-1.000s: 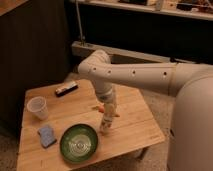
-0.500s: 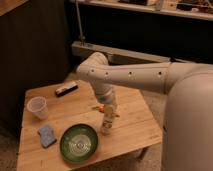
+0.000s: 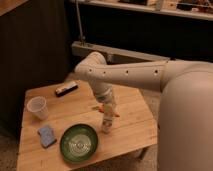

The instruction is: Stand the bottle upright

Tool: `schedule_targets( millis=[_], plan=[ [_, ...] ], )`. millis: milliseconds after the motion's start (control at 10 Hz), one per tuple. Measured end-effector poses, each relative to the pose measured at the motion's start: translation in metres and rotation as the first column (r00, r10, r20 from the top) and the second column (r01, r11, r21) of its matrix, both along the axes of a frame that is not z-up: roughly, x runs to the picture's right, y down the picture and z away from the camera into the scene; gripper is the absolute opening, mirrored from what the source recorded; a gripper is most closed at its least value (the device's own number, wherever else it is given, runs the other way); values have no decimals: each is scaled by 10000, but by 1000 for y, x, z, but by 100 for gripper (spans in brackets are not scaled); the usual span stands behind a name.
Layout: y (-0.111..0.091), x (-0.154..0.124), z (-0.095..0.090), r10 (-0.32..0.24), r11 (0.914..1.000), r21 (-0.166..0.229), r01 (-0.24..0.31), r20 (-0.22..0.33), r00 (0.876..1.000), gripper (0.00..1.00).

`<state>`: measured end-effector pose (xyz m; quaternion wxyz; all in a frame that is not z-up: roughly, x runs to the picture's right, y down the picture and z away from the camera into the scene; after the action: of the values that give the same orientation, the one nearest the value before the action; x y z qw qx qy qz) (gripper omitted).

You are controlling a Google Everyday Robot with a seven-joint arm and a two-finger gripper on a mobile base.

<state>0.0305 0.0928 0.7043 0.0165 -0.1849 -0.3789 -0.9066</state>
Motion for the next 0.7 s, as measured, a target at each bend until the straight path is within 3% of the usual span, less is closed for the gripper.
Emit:
schedule_targets(
  millis=[300, 400, 600, 700],
  plan=[
    [-7, -3, -2, 559, 9980, 269, -564, 172, 9983, 80],
    [-12, -4, -4, 1008, 9938, 438, -1023, 356, 9943, 80],
    [-21, 3, -7, 1828, 9796, 754, -1865, 526, 9817, 80],
    [-25, 7, -10, 2428, 9641, 954, -2477, 604, 9682, 80]
  ],
)
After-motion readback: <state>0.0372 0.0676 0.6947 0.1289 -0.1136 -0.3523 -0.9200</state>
